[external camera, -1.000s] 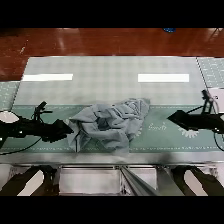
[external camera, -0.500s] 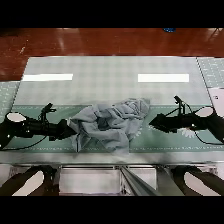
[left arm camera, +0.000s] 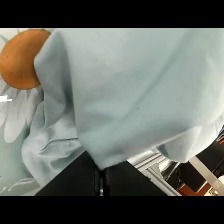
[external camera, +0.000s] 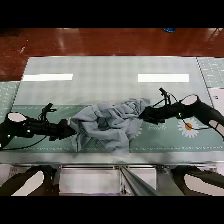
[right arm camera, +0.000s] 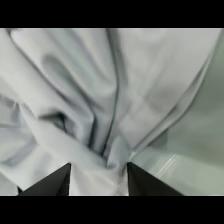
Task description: Fold the shirts.
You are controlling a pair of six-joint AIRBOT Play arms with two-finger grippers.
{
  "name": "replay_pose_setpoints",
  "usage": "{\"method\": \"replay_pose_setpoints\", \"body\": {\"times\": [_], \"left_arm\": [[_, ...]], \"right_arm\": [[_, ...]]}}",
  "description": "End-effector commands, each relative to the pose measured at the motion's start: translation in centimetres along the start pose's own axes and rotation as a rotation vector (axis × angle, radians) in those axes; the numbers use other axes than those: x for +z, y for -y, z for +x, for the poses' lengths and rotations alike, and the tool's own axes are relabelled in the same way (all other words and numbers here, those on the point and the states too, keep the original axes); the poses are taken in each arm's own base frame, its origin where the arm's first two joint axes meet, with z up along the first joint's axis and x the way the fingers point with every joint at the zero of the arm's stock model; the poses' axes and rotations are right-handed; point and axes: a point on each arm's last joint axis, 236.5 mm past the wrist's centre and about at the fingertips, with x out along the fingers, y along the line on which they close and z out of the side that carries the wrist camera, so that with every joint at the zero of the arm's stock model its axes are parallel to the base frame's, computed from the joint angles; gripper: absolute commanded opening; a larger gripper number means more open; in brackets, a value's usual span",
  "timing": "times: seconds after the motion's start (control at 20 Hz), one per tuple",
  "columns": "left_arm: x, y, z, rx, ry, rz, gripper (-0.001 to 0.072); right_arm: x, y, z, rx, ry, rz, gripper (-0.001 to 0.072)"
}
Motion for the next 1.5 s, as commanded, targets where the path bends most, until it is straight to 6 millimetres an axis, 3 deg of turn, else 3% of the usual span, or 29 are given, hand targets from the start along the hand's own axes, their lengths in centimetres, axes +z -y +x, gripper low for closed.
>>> {"method": "replay_pose_setpoints", "body": {"times": [0.0, 0.15, 0.25, 0.4, 0.6, 0.65, 0.7, 0.75, 0.8, 0.85, 0.95, 1.05, 1.15, 1.2, 1.3, 1.35, 1.45], "left_arm": [[-0.1, 0.0, 0.0, -0.001, -0.003, 0.000, 0.0023], [0.1, 0.0, 0.0, 0.001, 0.004, 0.008, 0.0023], [0.1, 0.0, 0.0, 0.001, 0.004, 0.008, 0.0023], [0.1, 0.0, 0.0, 0.001, 0.004, 0.008, 0.0023], [0.1, 0.1, 0.0, -0.003, 0.004, 0.006, 0.0023], [0.2, 0.3, 0.0, -0.013, 0.007, 0.002, 0.0023], [0.3, 0.7, 0.0, -0.027, 0.013, -0.001, 0.0023], [0.8, 1.2, -0.3, -0.039, 0.027, 0.016, 0.0023], [1.9, 2.1, -1.3, -0.046, 0.050, 0.040, 0.0023], [3.3, 3.5, -2.8, -0.059, 0.084, 0.076, 0.0023], [7.0, 8.6, -8.1, -0.107, 0.193, 0.202, 0.0023], [10.4, 15.9, -15.2, -0.162, 0.381, 0.356, 0.0023], [11.8, 23.6, -23.3, -0.174, 0.609, 0.559, 0.0023], [11.5, 27.1, -27.3, -0.183, 0.722, 0.634, 0.0023], [8.8, 33.4, -34.4, -0.199, 0.919, 0.797, 0.0023], [6.5, 36.0, -37.1, -0.199, 0.998, 0.881, 0.0023], [1.9, 39.3, -40.9, -0.184, 1.117, 1.004, 0.0023]], "right_arm": [[4.4, 1.3, -2.6, -0.115, 0.082, -0.006, 0.0402], [6.4, 3.3, -5.3, -0.189, 0.125, 0.015, 0.0402], [6.5, 4.6, -5.4, -0.193, 0.118, 0.069, 0.0402], [5.1, 4.6, -2.1, -0.142, 0.012, 0.128, 0.0402], [4.8, 1.7, 2.9, -0.031, -0.064, 0.140, 0.0400], [5.2, 0.6, 3.5, -0.005, -0.070, 0.106, 0.0327], [5.9, -0.8, 3.6, 0.021, -0.070, 0.054, 0.0150], [6.8, -2.4, 3.1, 0.048, -0.060, -0.026, 0.0022], [7.7, -4.3, 2.0, 0.072, -0.056, -0.099, 0.0020], [8.7, -6.0, 0.4, 0.084, -0.052, -0.157, 0.0020], [12.5, -9.7, -5.4, 0.062, 0.057, -0.288, 0.0019], [16.6, -14.7, -14.2, 0.030, 0.286, -0.411, 0.0019], [17.8, -20.8, -24.6, 0.019, 0.537, -0.532, 0.0020], [17.1, -23.2, -28.9, 0.001, 0.640, -0.592, 0.0019], [14.2, -26.8, -36.6, -0.049, 0.840, -0.691, 0.0019], [12.3, -27.9, -39.7, -0.075, 0.928, -0.725, 0.0019], [7.8, -28.9, -45.1, -0.154, 1.075, -0.774, 0.0020]]}}
